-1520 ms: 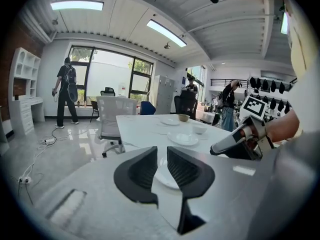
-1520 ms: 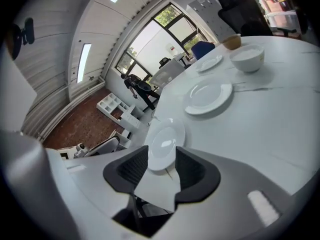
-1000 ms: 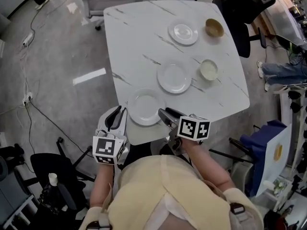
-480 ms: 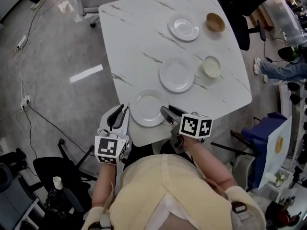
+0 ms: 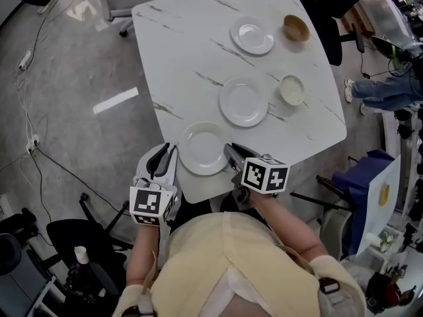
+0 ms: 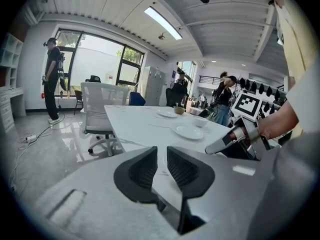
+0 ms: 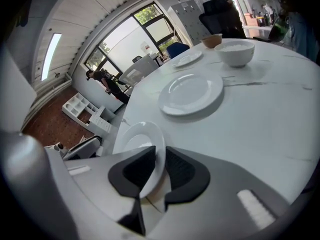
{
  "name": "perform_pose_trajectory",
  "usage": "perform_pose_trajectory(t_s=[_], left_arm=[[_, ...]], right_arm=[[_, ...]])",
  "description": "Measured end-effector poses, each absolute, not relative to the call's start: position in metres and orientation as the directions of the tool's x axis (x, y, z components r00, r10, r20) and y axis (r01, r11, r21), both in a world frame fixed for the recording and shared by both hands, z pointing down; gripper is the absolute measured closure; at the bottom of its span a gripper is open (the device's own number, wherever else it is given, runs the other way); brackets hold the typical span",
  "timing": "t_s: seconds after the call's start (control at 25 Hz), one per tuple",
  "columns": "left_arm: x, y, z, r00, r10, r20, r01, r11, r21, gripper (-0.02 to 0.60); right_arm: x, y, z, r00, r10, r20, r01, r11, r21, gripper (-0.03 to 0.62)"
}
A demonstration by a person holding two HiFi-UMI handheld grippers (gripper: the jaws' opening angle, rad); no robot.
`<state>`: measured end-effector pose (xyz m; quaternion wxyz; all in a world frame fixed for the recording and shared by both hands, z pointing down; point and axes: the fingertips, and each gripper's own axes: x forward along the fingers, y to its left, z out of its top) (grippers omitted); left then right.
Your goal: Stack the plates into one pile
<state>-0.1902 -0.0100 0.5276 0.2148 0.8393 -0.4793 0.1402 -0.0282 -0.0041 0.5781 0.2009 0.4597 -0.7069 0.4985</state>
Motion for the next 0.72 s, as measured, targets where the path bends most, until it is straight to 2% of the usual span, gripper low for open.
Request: perform_pose_trajectory(t_s=[0.4, 0.72], left_arm=[[-0.1964, -0.0115, 0.5311, 0.518, -0.736, 0.436, -0.855, -0.462, 0.235, 0.523], [-0.1938, -0.0109, 0.5336, 0.515, -0.732, 0.446, -0.857, -0.454, 0.244, 0.523]], right_arm=[[-0.0278, -0.0019, 0.5788, -0.462, -0.484, 0.743, -0.871, 0.091, -0.483, 0.523], [-0.0266, -0.0016, 0.5773, -0.486, -0.478, 0.732, -0.855, 0.086, -0.512, 0.528]])
